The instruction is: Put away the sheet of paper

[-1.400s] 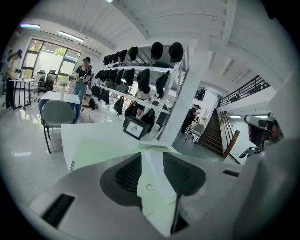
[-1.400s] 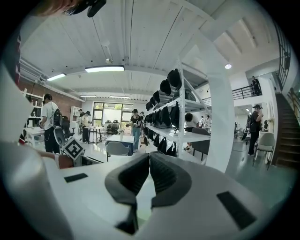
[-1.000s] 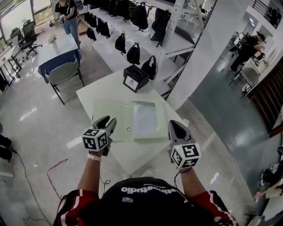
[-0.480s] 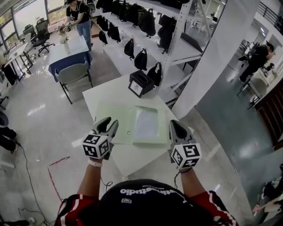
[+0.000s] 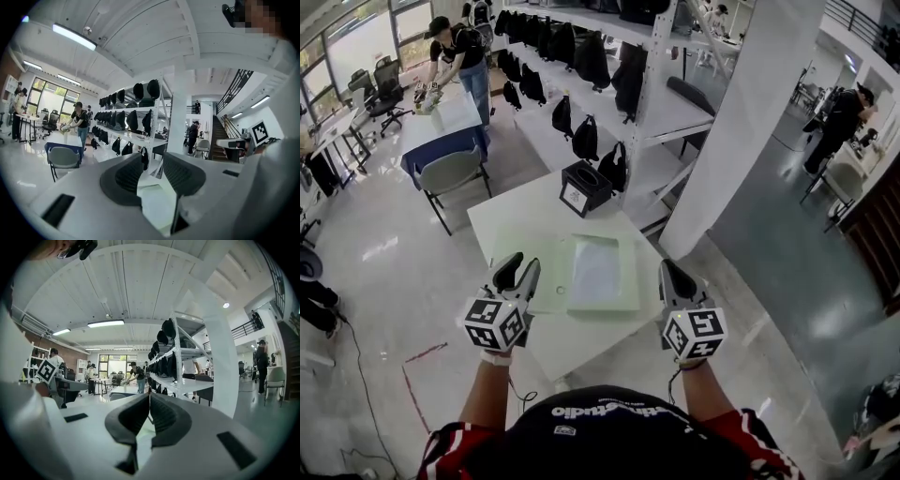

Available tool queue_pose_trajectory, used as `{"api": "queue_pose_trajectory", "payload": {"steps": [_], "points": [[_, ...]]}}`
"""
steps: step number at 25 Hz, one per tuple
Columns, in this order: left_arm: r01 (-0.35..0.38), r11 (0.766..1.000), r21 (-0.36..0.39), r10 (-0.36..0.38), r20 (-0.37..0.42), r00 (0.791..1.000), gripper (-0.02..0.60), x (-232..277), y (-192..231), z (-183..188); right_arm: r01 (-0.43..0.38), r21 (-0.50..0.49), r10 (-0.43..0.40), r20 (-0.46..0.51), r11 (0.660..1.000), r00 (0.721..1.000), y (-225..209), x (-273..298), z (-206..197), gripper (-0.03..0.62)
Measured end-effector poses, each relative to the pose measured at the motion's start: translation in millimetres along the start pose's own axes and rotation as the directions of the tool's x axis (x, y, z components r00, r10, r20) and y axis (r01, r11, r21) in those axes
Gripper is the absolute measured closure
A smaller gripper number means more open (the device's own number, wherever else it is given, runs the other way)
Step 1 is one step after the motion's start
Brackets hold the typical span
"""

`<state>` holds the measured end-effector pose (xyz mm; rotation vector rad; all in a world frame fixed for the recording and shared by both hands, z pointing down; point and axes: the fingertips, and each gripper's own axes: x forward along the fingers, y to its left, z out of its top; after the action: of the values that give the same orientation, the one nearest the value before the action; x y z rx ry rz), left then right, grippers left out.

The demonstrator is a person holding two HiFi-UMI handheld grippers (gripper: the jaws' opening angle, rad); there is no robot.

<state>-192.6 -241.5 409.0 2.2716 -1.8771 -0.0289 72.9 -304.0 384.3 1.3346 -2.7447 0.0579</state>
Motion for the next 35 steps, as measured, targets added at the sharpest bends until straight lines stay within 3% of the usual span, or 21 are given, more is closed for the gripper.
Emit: {"api": "queue_pose_trajectory", "payload": {"steps": [5,12,25,35], "points": [[-0.02,0.998,0.053,0.018,0.043,0.999,0.437,-7,-14,20,0.0,0.008,0.0,0.01,1.0,1.0,-9,-6,1,0.588],[-0.05,0.996,0.07,0.045,0.082,0.996,0.437,-20,-17,33,-0.033,0.003,0.033,0.021,0.999,0.999,2,-5,3,0.588],[-0.05,0.989,0.142,0.037,0.092,0.995,0.44,-31,-26,39,-0.052,-0.003,0.052,0.033,0.999,0.998,13,-6,9,0.588],[-0.101,0.981,0.168,0.081,0.118,0.99,0.454,-39,-22,47,-0.055,0.002,0.055,0.024,0.998,0.998,19,-6,7,0.588]]}}
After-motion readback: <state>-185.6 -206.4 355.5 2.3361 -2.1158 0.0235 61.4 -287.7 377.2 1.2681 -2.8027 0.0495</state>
